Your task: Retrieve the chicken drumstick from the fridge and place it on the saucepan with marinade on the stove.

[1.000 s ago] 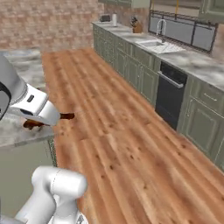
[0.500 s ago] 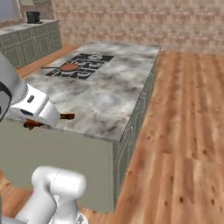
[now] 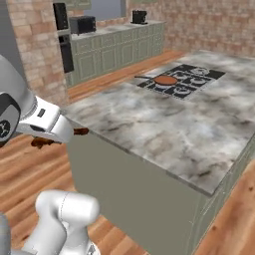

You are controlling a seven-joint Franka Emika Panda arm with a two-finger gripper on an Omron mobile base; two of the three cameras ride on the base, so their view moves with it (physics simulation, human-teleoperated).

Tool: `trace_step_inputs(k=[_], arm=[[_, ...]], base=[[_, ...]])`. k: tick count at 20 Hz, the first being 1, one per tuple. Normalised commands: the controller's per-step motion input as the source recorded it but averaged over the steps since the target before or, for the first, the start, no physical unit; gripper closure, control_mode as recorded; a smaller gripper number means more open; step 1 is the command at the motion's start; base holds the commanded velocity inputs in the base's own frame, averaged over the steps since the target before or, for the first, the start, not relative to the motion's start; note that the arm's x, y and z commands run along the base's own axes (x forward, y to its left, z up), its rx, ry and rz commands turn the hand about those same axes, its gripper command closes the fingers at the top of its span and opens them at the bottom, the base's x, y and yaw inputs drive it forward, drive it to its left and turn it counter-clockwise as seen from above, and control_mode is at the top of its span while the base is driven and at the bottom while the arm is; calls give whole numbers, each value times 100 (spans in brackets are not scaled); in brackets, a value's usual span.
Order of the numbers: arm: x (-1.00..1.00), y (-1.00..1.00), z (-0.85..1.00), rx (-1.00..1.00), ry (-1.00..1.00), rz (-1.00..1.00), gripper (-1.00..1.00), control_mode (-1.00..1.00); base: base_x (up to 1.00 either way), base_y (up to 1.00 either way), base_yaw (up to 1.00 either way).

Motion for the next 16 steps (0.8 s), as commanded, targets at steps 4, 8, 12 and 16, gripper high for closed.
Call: trace_step_inputs(k=[4, 8, 12, 16], arm=[[0, 0, 0, 0, 0, 0, 100, 100], [0, 0, 0, 0, 0, 0, 100, 100], [0, 0, 0, 0, 0, 0, 100, 100], [0, 0, 0, 0, 0, 0, 100, 100]], base=[[51, 100, -18], [59, 100, -20], [60, 100, -23], [63, 100, -27]])
